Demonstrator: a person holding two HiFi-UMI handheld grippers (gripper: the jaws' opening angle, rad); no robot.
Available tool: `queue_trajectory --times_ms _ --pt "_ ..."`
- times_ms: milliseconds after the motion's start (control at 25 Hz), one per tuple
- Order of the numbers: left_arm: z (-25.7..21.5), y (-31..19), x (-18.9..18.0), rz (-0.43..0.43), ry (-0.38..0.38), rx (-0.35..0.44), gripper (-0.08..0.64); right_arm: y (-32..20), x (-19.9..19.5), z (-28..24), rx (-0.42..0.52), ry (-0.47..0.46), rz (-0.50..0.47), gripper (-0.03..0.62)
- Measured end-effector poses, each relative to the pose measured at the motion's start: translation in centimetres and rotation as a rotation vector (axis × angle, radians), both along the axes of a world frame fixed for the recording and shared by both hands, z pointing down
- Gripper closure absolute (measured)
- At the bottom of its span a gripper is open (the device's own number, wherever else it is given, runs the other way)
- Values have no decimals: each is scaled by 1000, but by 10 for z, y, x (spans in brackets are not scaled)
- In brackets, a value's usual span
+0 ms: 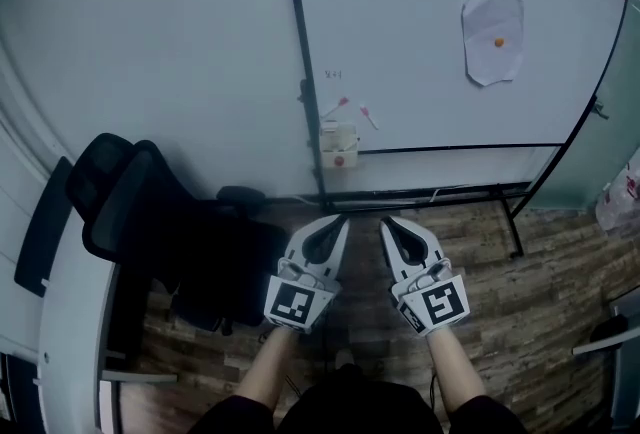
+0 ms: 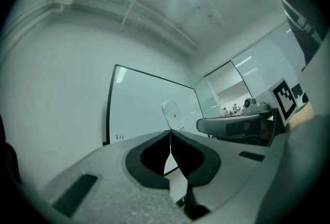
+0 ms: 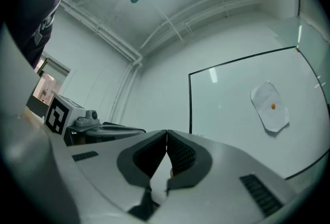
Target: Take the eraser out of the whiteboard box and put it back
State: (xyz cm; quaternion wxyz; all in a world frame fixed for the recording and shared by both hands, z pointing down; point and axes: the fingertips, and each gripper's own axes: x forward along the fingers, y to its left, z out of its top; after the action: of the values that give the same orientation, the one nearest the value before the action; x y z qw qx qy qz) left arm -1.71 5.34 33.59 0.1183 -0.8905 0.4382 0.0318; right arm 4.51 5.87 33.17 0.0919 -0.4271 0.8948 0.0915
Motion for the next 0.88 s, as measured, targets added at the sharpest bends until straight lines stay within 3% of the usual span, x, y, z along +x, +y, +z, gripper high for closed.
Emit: queue_trajectory --times_ms 520,880 --pt "22 -64 -20 29 32 -69 554 -58 -11 21 -51 6 60 589" --pt "30 -114 -14 -21 41 -74 555 -111 -8 30 -61 13 12 589"
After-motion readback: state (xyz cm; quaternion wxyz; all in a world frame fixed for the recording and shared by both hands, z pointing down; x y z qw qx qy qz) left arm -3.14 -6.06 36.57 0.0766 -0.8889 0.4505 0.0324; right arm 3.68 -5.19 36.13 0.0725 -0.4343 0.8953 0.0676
